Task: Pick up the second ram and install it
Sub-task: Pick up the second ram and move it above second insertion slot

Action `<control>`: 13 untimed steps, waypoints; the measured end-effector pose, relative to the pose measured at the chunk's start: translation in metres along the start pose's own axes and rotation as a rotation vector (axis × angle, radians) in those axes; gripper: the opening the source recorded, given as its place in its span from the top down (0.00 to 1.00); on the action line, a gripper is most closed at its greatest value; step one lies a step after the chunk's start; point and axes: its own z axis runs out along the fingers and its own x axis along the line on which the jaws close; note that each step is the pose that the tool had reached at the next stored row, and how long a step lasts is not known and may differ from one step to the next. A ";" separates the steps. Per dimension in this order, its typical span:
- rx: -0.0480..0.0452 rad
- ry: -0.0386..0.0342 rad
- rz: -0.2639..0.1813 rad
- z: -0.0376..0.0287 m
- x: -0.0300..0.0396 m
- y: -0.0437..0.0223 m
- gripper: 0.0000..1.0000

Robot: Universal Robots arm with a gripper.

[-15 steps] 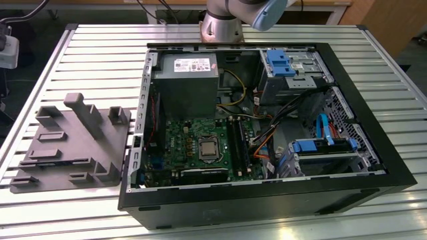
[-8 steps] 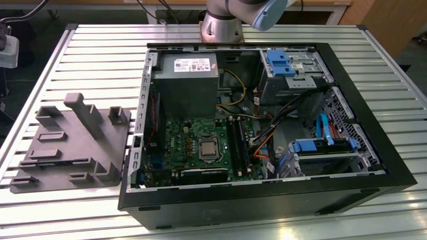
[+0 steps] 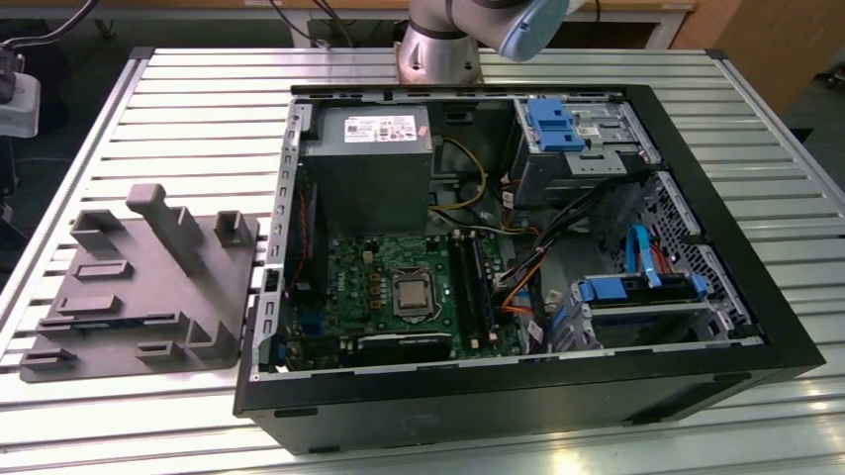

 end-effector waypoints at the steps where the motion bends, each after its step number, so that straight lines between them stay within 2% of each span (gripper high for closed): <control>1: -0.0001 0.0001 -0.002 0.0004 0.0000 -0.0001 0.89; 13: -0.0005 0.0009 -0.022 0.0054 0.0001 -0.0005 0.89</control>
